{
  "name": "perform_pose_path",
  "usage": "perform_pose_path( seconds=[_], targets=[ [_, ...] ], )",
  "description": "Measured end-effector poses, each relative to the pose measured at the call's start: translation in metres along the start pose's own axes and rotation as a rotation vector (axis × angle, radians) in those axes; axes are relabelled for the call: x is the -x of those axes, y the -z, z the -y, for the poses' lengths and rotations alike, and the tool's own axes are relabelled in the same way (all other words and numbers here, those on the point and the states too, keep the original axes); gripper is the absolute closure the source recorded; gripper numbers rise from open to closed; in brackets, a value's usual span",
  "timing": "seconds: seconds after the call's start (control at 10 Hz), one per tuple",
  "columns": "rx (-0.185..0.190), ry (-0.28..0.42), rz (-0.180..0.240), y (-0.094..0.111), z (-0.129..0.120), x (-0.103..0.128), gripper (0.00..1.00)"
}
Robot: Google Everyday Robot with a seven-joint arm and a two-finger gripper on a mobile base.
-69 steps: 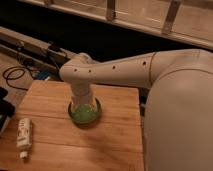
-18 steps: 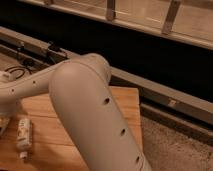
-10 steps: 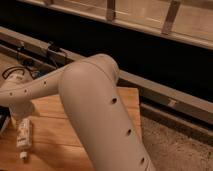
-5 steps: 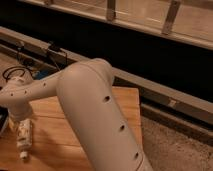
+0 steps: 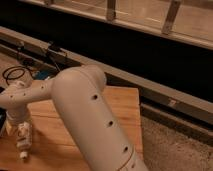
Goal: Place the bottle in the ceramic bowl
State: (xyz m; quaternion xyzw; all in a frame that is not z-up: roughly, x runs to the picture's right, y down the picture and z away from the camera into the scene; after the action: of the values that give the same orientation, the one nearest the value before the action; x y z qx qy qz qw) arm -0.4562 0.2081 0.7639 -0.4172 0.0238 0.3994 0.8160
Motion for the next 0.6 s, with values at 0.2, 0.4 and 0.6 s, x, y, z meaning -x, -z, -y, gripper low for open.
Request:
perform_pose_path(
  seconds=[0.2,0.4,0.6],
  targets=[
    [-0.002,0.003,-0.038,-0.013,-0.003,0.001,0.35],
    [-0.013,0.007,-0.079,-0.027,-0.008,0.0,0.35],
    [-0.023,0.005,-0.098,-0.033,-0.006,-0.001,0.37]
  ],
)
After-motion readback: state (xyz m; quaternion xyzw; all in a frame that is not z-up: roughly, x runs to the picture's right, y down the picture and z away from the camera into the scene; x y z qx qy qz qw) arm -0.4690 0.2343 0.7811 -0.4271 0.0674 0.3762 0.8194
